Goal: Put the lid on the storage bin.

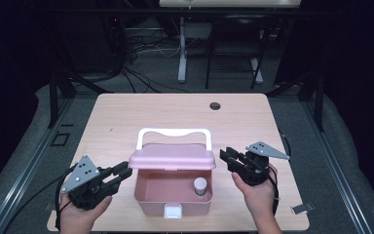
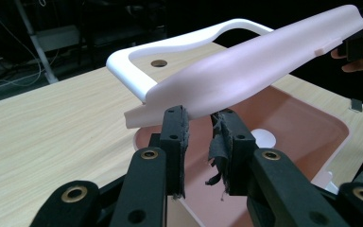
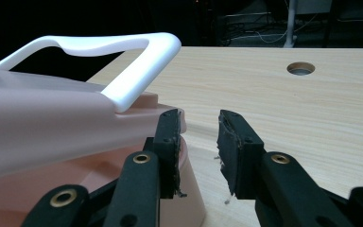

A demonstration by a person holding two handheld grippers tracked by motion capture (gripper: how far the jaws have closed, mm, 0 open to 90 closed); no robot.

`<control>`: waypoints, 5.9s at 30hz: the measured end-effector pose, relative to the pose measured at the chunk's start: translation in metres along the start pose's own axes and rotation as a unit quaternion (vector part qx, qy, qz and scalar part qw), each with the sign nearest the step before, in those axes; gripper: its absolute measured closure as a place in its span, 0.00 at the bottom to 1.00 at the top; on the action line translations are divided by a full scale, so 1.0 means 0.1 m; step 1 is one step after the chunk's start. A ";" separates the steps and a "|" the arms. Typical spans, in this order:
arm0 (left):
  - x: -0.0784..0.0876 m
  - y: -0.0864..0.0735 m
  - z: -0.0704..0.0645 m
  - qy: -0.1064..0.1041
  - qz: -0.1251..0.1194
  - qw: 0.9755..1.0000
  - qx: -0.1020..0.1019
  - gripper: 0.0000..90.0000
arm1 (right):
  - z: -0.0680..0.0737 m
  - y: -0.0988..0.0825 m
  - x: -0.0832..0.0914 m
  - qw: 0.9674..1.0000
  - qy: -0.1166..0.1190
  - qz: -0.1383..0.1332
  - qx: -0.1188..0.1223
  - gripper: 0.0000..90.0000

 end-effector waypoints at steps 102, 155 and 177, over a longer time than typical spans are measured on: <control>0.19 -0.75 -0.17 -0.019 0.051 0.998 0.013 0.85 | -0.06 -0.13 0.03 1.000 -0.009 0.010 -0.009 0.75; -0.01 -0.81 0.23 0.027 0.055 0.996 0.070 0.69 | -0.10 -0.12 0.06 1.000 -0.014 0.004 -0.014 0.75; -0.32 -0.72 0.56 0.055 0.049 0.993 0.088 0.69 | -0.14 -0.16 0.04 1.000 -0.017 0.006 -0.014 0.74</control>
Point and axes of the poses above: each handheld gripper's, and its own axes: x roughly backward along the jaws, y roughly out of its top, z roughly to its left, the point moved 3 cm from there along -x, roughly forward along the jaws, and after that the axes turned 14 degrees about -z, right-handed, at the moved point
